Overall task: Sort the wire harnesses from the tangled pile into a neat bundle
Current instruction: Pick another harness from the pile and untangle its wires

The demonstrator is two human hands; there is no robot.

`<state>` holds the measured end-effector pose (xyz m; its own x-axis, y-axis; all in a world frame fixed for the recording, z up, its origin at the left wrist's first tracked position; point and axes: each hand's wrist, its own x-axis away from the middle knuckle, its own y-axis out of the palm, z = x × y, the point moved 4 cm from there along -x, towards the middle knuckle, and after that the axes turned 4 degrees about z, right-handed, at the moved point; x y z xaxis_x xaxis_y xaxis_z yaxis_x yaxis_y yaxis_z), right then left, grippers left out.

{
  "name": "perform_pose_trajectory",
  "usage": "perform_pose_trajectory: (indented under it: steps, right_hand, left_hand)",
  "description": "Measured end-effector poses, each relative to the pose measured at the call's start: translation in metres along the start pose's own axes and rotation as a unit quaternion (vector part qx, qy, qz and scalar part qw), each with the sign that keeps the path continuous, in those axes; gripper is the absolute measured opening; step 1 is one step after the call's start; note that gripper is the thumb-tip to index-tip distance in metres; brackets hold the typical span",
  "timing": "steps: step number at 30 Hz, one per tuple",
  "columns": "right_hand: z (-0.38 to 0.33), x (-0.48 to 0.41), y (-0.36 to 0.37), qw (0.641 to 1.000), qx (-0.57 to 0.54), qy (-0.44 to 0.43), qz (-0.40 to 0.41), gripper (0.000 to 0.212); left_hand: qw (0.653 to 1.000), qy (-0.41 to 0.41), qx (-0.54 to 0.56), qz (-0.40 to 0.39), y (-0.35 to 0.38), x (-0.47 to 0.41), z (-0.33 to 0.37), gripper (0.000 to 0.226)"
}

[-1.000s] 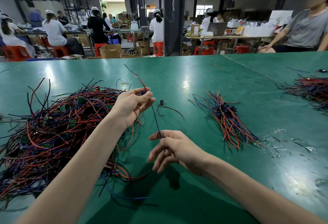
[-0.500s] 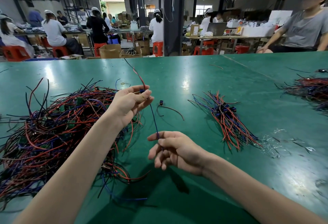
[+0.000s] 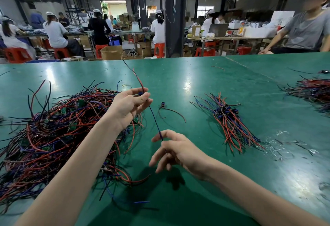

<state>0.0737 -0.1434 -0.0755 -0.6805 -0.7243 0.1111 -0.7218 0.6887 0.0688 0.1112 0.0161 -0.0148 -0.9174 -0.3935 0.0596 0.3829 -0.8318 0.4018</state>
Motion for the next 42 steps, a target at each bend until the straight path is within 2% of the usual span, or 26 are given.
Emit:
perform_pose_trajectory:
  steps: [4, 9, 11, 16, 20, 23, 27, 31, 36, 42]
  right_hand:
    - [-0.003, 0.004, 0.012, 0.996, 0.069, -0.052, -0.030, 0.020]
    - [-0.004, 0.004, 0.005, 1.000, 0.006, -0.003, -0.020, 0.022]
    - [-0.004, 0.002, 0.002, 1.000, 0.018, 0.008, -0.011, 0.023]
    - [-0.006, -0.006, -0.010, 0.992, 0.090, 0.044, 0.080, 0.012]
    - [-0.019, -0.005, -0.030, 0.970, 0.158, -0.014, 0.187, 0.021]
    - [-0.030, -0.003, -0.039, 0.962, 0.130, -0.067, 0.231, 0.018]
    - [-0.031, -0.002, -0.050, 0.958, 0.080, -0.071, 0.265, 0.022]
    - [-0.033, -0.002, -0.055, 0.954, 0.046, -0.088, 0.283, 0.017]
    - [-0.032, -0.003, -0.059, 0.951, 0.051, -0.085, 0.292, 0.021]
    - [-0.027, -0.005, -0.063, 0.948, 0.038, -0.070, 0.307, 0.020]
  left_hand:
    - [1.000, -0.010, -0.007, 0.001, -0.003, -0.001, 0.000, 0.014]
    - [1.000, -0.020, 0.001, -0.004, -0.004, -0.003, -0.001, 0.014]
    - [1.000, -0.025, 0.003, -0.007, -0.003, -0.003, -0.002, 0.014]
    - [0.997, -0.063, 0.015, -0.032, 0.006, 0.001, -0.006, 0.014]
    - [0.987, -0.130, 0.030, -0.089, 0.020, 0.012, -0.012, 0.013]
    - [0.977, -0.174, -0.008, -0.126, 0.035, 0.023, -0.028, 0.013]
    - [0.971, -0.202, -0.053, -0.121, 0.045, 0.030, -0.039, 0.013]
    - [0.970, -0.196, -0.102, -0.104, 0.043, 0.032, -0.042, 0.015]
    - [0.968, -0.179, -0.150, -0.096, 0.044, 0.032, -0.047, 0.011]
    - [0.970, -0.172, -0.156, -0.074, 0.042, 0.030, -0.053, 0.010]
